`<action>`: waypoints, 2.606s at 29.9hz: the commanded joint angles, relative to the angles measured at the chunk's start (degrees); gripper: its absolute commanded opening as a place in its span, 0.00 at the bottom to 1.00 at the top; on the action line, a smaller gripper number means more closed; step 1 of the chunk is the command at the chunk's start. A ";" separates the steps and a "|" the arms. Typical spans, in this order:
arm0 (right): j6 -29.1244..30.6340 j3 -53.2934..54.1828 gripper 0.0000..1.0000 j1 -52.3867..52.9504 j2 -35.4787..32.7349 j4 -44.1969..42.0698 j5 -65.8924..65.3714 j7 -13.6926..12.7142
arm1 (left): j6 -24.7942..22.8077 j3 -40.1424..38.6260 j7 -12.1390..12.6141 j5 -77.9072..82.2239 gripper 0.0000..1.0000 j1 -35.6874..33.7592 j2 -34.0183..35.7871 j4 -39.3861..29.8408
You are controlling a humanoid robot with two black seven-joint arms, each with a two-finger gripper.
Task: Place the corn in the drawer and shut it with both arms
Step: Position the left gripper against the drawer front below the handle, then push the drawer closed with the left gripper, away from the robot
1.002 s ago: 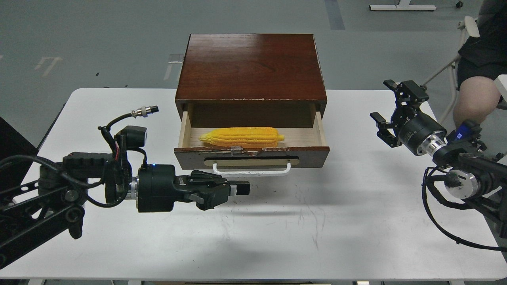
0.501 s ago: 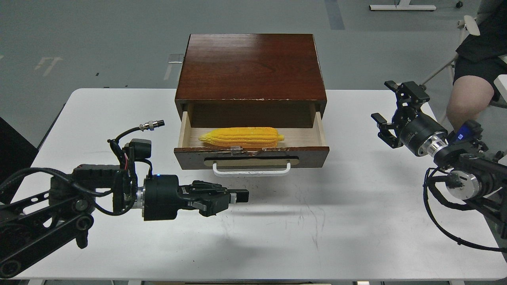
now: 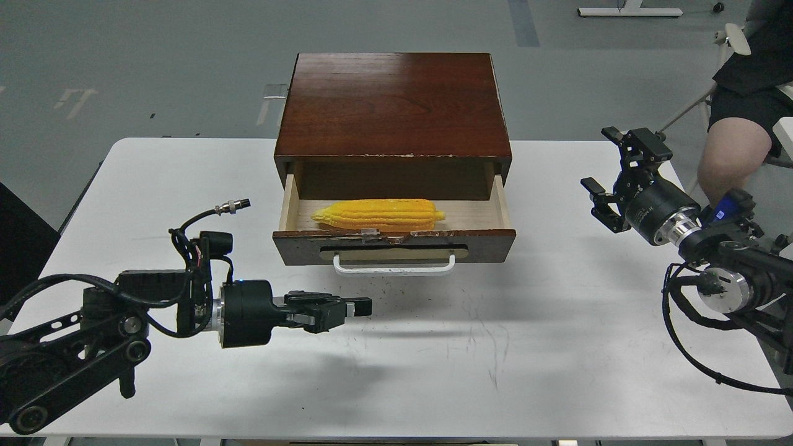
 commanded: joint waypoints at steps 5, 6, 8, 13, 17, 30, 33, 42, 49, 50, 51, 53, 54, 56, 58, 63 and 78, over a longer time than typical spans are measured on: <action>0.00 -0.09 1.00 0.00 -0.06 0.00 0.00 0.00 | 0.00 -0.09 0.00 -2.37 0.00 -0.04 -1.87 3.17; 0.00 -0.09 1.00 -0.17 -0.06 0.00 0.00 0.00 | 0.00 -0.18 0.00 -3.42 0.00 -0.13 -2.14 3.78; 0.00 0.00 1.00 -0.43 -0.06 0.00 0.00 0.00 | 0.00 -0.18 0.00 -4.31 0.00 -0.13 -2.23 4.23; 0.00 0.00 1.00 -0.61 -0.24 0.00 0.00 0.00 | 0.00 -0.53 0.00 -4.66 0.00 -0.13 -2.23 4.67; 0.00 0.09 1.00 -0.61 -0.15 0.00 0.00 0.00 | 0.00 -0.79 0.00 -5.10 0.00 -0.74 -2.23 5.98; -0.09 0.18 1.00 -0.61 -0.15 -0.09 0.00 0.00 | 0.00 -1.23 0.00 -6.51 0.00 -1.27 -3.37 9.41; -0.09 0.09 1.00 -0.61 -0.15 -0.09 0.00 0.00 | 0.00 -1.58 0.00 -6.51 0.00 -1.36 -3.37 9.85; -0.09 0.18 1.00 -0.61 -0.24 -0.09 0.00 0.00 | 0.00 -2.29 0.00 -6.51 0.00 -3.03 -4.78 13.19; -0.18 0.18 1.00 -0.61 -0.24 -0.09 0.00 0.00 | 0.00 -2.20 0.00 -8.17 0.00 -5.13 -4.95 15.83; -0.26 0.18 1.00 -0.61 -0.24 -0.09 0.00 0.00 | 0.00 -2.20 0.00 -8.35 0.00 -5.31 -4.95 16.09; -0.26 0.18 1.00 -0.78 -0.24 -0.09 0.00 0.00 | 0.00 -2.20 0.00 -8.44 0.00 -5.31 -4.95 16.62; -0.35 0.18 1.00 -1.05 -0.24 -0.09 0.00 0.00 | 0.00 -2.20 0.00 -8.44 0.00 -5.40 -5.30 17.76; -0.35 0.18 1.00 -1.14 -0.32 -0.09 0.00 0.00 | 0.00 -2.20 0.00 -8.44 0.00 -5.84 -6.09 18.37; -0.35 0.18 1.00 -1.14 -0.32 -0.09 0.00 0.00 | 0.00 -2.11 0.00 -8.44 0.00 -6.36 -6.88 18.82; -0.44 0.18 1.00 -1.23 -0.32 -0.17 0.00 0.00 | 0.00 -2.11 0.00 -8.44 0.00 -6.63 -7.41 19.52; -0.44 0.18 1.00 -1.31 -0.32 -0.53 0.00 0.00 | 0.00 -2.11 0.00 -8.44 0.00 -7.33 -7.50 20.40; -0.62 0.27 1.00 -1.58 -0.76 -0.53 0.00 0.00 | 0.00 -2.20 0.00 -8.53 0.00 -10.67 -9.87 24.71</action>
